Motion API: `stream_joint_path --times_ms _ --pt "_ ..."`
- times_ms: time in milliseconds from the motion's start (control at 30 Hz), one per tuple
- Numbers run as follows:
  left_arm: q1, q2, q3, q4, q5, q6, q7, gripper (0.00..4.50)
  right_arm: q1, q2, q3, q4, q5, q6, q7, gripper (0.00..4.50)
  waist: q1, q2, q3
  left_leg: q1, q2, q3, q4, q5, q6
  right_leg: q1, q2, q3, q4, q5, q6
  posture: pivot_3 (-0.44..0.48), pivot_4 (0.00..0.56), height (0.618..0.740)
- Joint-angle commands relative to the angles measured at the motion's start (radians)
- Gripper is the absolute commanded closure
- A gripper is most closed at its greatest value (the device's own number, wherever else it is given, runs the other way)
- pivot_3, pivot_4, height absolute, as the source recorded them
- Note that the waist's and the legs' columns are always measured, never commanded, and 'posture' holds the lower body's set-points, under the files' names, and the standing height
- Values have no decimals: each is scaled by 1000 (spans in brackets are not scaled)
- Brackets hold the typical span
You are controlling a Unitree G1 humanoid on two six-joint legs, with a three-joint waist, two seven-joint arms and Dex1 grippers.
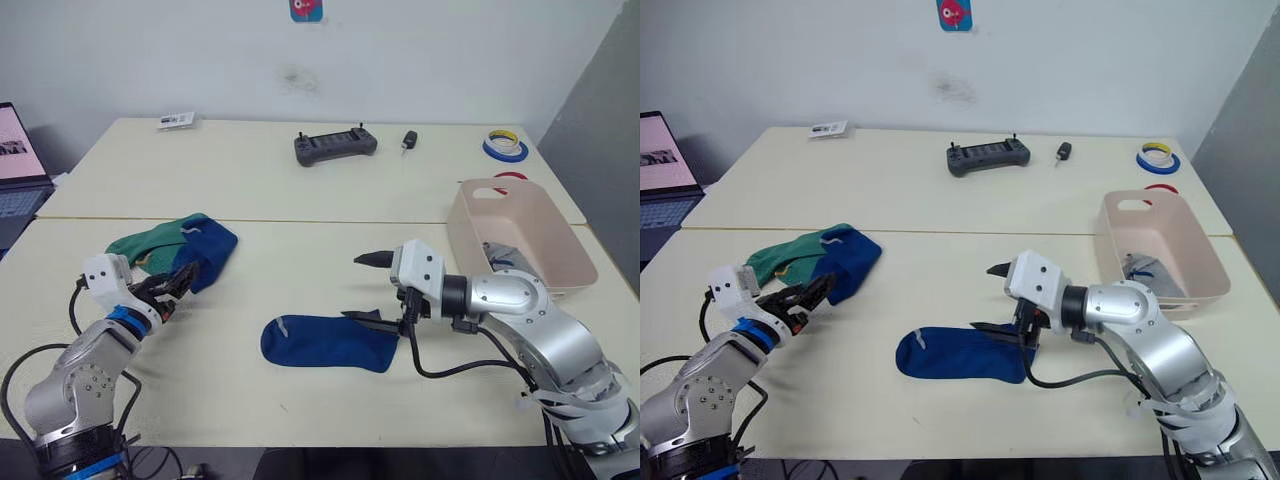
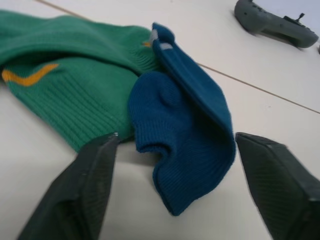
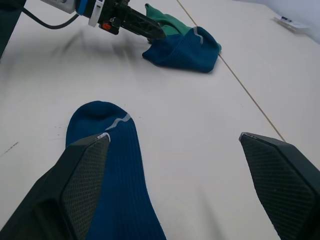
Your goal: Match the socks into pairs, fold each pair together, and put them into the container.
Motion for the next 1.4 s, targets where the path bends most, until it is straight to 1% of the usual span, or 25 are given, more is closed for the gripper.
stream_joint_path --times_ms 33,167,300,400,500,600,633,733,900,967,1100,1133,1167,1233,1367,1400 --pt "-42 -5 -24 15 -1 -11 -1 1978 -13 4 -6 -45 18 7 -8 0 0 0 0 0 0 0 0 0 0 0 0 0 0 0 0 0 150 740" --pt "-48 -3 -35 26 -1 -19 -14 3281 -6 2 -8 -61 19 19 -17 0 -1 0 0 0 0 0 0 0 -1 0 0 0 0 0 0 0 150 740" --pt "-12 5 -21 -24 -37 -3 -37 4481 6 -2 -17 -76 23 30 -27 0 -2 0 0 0 0 0 0 1 -1 0 0 0 0 0 0 0 150 740" --pt "10 -2 -24 -76 -75 15 -52 4481 14 -4 -20 -81 24 32 -30 0 -1 0 0 0 0 0 0 1 -2 0 0 0 0 0 0 0 150 740" --pt "-13 -46 -26 -137 -185 96 -21 4481 20 -17 -27 -75 25 24 -22 0 4 0 0 0 0 0 0 1 -1 0 0 0 0 0 0 0 150 740" --pt "-25 -87 -49 -208 -293 198 36 4481 17 -35 -30 -63 22 12 -9 0 5 0 0 0 0 0 0 0 -1 1 -1 0 -1 0 0 0 150 740" --pt "-26 -95 -51 -221 -313 216 53 4481 17 -39 -30 -61 21 10 -7 0 3 0 0 0 0 1 0 0 -1 1 -1 0 -1 0 0 0 150 740" --pt "-50 -162 -80 -245 -377 257 132 4481 13 -52 -34 -46 20 -3 -1 0 2 0 0 0 0 0 0 1 -1 1 -1 0 -1 0 0 0 150 740" --pt "-103 -263 -145 -215 -384 255 223 4481 12 -60 -24 -37 14 -13 -2 0 2 -1 0 0 0 0 0 1 -2 1 0 0 0 0 0 0 150 740" --pt "-117 -297 -154 -205 -415 267 245 4481 14 -63 -22 -38 13 -14 -5 0 2 -1 0 0 -1 1 0 1 -2 1 0 0 -1 0 0 0 150 740" --pt "-111 -306 -193 -200 -440 304 244 4481 21 -69 -24 -41 9 -14 -10 0 1 -1 0 0 -1 1 0 2 -3 1 0 1 -1 0 0 0 150 740" --pt "-108 -303 -204 -204 -445 312 236 4044 22 -69 -25 -43 9 -12 -13 0 1 -1 0 0 -1 1 0 2 -4 1 0 1 -1 0 0 0 150 740" --pt "-105 -299 -211 -210 -451 317 228 3839 23 -69 -26 -44 8 -11 -14 0 1 -1 0 0 -1 1 0 2 -4 1 0 1 -1 0 0 0 150 740" --pt "-97 -281 -216 -227 -477 336 214 3239 27 -70 -30 -47 8 -8 -19 0 2 -1 0 0 -1 1 0 2 -4 1 0 1 -1 0 0 0 150 740" --pt "-73 -169 -220 -263 -504 367 118 1986 35 -68 -32 -47 -1 -2 -37 0 -2 -1 0 0 0 1 0 3 -5 0 0 1 -1 0 0 0 150 740" --pt "-66 -118 -219 -270 -519 384 67 1683 36 -66 -28 -46 -7 0 -45 0 -1 -1 0 0 0 1 0 3 -5 1 0 1 -1 0 0 0 150 740"
